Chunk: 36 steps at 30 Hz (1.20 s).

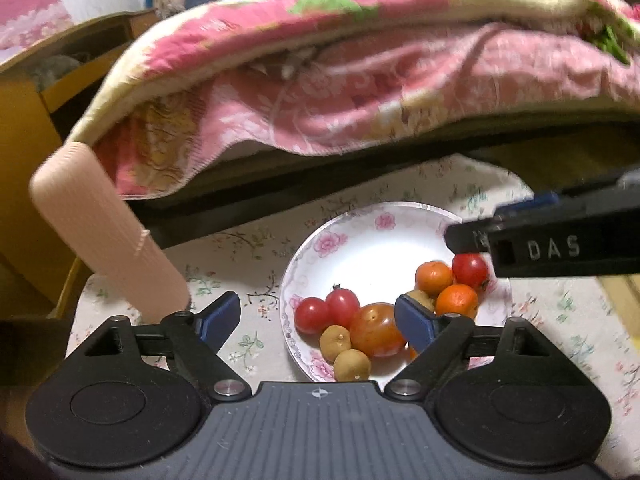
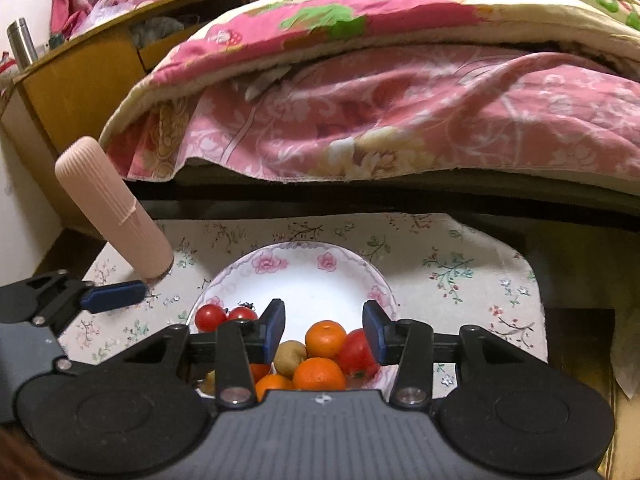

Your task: Organize fruits

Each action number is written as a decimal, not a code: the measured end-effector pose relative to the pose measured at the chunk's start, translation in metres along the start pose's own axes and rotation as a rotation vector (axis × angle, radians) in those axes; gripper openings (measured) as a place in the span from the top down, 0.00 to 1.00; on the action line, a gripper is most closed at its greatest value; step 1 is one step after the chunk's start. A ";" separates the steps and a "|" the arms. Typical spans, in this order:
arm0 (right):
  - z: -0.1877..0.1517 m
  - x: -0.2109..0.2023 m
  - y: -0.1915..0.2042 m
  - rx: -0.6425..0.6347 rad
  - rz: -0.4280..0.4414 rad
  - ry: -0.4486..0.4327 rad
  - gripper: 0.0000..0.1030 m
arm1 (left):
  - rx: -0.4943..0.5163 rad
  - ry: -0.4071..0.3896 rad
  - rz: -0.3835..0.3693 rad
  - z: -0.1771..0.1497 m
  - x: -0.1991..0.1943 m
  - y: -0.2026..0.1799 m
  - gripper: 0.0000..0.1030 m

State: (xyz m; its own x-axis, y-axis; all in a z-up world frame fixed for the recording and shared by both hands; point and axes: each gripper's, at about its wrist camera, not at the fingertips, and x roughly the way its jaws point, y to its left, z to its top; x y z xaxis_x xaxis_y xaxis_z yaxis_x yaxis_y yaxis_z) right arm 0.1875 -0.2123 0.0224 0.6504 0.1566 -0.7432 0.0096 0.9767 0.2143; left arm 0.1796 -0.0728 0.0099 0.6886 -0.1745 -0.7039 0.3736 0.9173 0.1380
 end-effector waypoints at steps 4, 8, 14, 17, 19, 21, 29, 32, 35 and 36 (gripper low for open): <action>-0.006 -0.017 0.000 0.008 -0.003 -0.012 0.58 | -0.085 -0.029 -0.052 -0.003 -0.020 0.010 0.09; -0.017 -0.040 0.003 0.002 -0.003 -0.025 0.58 | -0.121 -0.080 -0.038 -0.013 -0.040 0.012 0.00; -0.042 -0.076 0.010 0.010 -0.010 -0.055 0.58 | -0.157 -0.112 0.006 -0.031 -0.069 0.011 0.00; -0.054 -0.091 0.012 0.017 0.008 -0.062 0.58 | -0.178 -0.126 0.032 -0.043 -0.087 0.011 0.00; -0.061 -0.101 0.014 0.024 0.022 -0.069 0.58 | -0.205 -0.132 0.054 -0.052 -0.099 0.013 0.00; -0.069 -0.112 0.016 0.029 0.027 -0.078 0.58 | -0.216 -0.115 0.041 -0.062 -0.106 0.013 0.00; -0.103 -0.135 0.023 0.061 0.048 -0.051 0.58 | -0.322 -0.055 0.038 -0.088 -0.116 0.019 0.00; -0.114 -0.138 0.030 0.055 0.057 -0.037 0.58 | -0.297 -0.061 0.105 -0.092 -0.121 0.016 0.00; -0.124 -0.140 0.037 0.046 0.065 -0.021 0.58 | -0.287 -0.057 0.107 -0.098 -0.127 0.011 0.00; -0.127 -0.140 0.039 0.045 0.066 -0.016 0.58 | -0.291 -0.058 0.101 -0.100 -0.129 0.010 0.00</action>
State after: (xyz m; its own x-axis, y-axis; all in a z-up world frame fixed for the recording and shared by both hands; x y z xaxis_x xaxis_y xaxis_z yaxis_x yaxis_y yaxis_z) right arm 0.0005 -0.1780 0.0545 0.6631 0.2179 -0.7161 -0.0001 0.9567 0.2911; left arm 0.0322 -0.0057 0.0325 0.7508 -0.0901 -0.6544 0.1141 0.9934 -0.0058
